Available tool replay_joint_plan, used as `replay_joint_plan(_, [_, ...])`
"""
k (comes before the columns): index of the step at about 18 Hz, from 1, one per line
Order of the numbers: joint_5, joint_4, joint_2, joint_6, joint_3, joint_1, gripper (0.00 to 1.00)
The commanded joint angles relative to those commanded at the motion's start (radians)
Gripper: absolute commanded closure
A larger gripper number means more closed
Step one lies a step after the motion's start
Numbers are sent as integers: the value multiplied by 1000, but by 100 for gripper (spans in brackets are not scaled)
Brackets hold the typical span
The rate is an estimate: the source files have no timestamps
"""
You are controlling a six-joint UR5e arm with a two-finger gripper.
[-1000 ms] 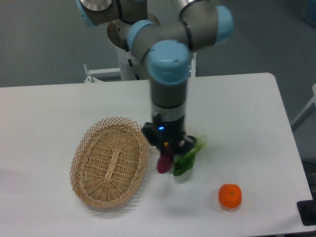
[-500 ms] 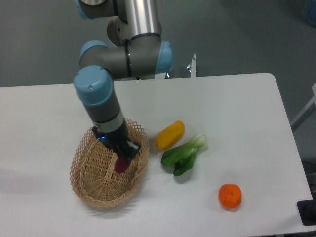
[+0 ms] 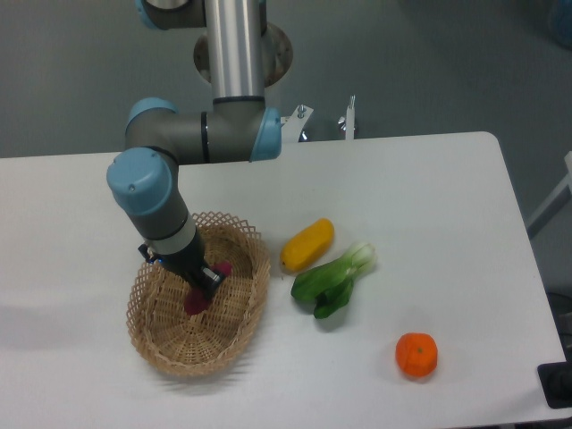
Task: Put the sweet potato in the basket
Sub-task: 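Lower the sweet potato into the wicker basket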
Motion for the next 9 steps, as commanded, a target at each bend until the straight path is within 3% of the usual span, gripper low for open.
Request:
replay_joint_plan(5, [0,3,0,3,0,-3,75])
replay_joint_plan(6, [0,5,0,2,4,-3,62])
replay_joint_plan(8, [3,5,2,3,15,-2,16])
replay_joint_plan(9, [5,5,8,5,17,-2,1])
